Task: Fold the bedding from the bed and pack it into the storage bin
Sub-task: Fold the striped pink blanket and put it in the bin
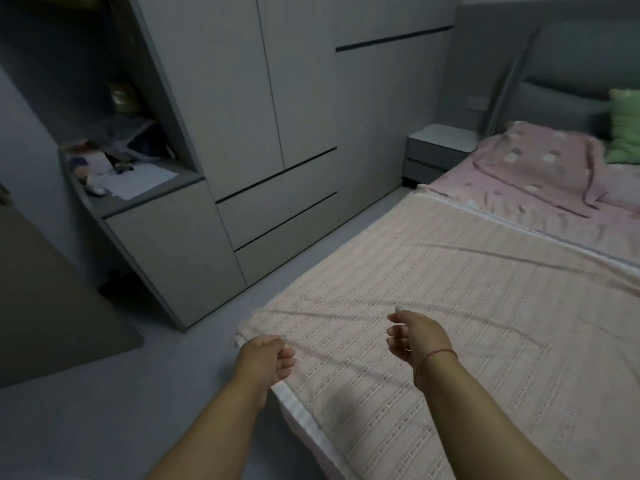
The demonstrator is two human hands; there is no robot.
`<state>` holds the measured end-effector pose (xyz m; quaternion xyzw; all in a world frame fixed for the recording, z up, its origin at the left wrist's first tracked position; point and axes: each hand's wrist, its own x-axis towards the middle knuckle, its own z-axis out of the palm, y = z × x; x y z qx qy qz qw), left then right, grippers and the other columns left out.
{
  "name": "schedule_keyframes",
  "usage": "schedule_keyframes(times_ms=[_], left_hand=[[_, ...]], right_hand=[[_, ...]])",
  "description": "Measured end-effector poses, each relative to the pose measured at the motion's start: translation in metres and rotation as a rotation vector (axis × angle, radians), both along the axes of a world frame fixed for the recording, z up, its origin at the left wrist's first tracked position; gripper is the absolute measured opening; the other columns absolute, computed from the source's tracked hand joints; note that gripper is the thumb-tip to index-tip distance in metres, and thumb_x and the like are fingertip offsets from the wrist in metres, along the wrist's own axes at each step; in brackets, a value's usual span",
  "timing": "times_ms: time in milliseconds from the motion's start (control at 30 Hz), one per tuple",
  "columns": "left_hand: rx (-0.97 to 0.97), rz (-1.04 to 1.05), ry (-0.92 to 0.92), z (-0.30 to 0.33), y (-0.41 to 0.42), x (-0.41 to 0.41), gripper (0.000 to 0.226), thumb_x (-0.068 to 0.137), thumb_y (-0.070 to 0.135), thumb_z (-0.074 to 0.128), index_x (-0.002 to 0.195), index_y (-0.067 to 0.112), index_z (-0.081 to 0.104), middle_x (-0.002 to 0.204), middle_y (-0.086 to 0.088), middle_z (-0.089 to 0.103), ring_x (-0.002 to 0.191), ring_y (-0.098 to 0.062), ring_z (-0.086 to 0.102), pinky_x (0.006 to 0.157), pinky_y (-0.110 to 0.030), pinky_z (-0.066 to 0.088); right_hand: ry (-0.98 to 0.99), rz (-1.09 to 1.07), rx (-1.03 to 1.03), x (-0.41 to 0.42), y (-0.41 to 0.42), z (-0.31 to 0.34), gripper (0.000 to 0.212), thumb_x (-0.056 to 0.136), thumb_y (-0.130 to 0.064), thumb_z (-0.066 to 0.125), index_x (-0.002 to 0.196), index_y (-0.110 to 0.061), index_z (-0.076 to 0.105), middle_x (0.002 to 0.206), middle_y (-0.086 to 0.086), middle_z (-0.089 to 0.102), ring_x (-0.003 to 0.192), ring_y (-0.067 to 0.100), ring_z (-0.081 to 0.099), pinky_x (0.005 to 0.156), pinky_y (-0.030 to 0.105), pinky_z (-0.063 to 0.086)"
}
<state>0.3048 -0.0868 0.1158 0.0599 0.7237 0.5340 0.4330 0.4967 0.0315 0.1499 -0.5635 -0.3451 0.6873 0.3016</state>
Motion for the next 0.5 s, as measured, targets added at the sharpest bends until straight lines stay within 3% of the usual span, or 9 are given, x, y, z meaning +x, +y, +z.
schedule_keyframes(times_ms=[167, 333, 500], left_hand=[[-0.019, 0.152, -0.054, -0.024, 0.019, -0.047, 0.01, 0.097, 0.009, 0.049, 0.096, 0.005, 0.058, 0.076, -0.013, 0.061, 0.066, -0.021, 0.058, 0.063, -0.031, 0.051], [-0.032, 0.259, -0.156, -0.051, 0.031, -0.082, 0.014, 0.098, 0.012, 0.048, 0.106, 0.002, 0.054, 0.079, -0.012, 0.058, 0.068, -0.022, 0.057, 0.065, -0.032, 0.049], [-0.068, 0.321, -0.245, -0.087, 0.044, -0.127, 0.011, 0.098, 0.013, 0.049, 0.097, 0.004, 0.055, 0.079, -0.01, 0.053, 0.068, -0.021, 0.057, 0.067, -0.032, 0.049]], right_hand=[[-0.029, 0.134, -0.02, -0.068, 0.04, -0.022, 0.017, 0.094, -0.014, 0.052, 0.101, 0.0, 0.058, 0.065, 0.011, 0.05, 0.052, 0.019, 0.044, 0.056, 0.028, 0.041], [-0.056, 0.23, -0.047, -0.12, 0.057, -0.039, 0.016, 0.095, -0.016, 0.05, 0.09, -0.003, 0.056, 0.064, 0.01, 0.049, 0.053, 0.019, 0.044, 0.056, 0.028, 0.041], [-0.11, 0.26, -0.094, -0.169, 0.072, -0.07, 0.022, 0.096, -0.019, 0.049, 0.079, -0.006, 0.056, 0.064, 0.01, 0.049, 0.053, 0.019, 0.044, 0.056, 0.026, 0.04]])
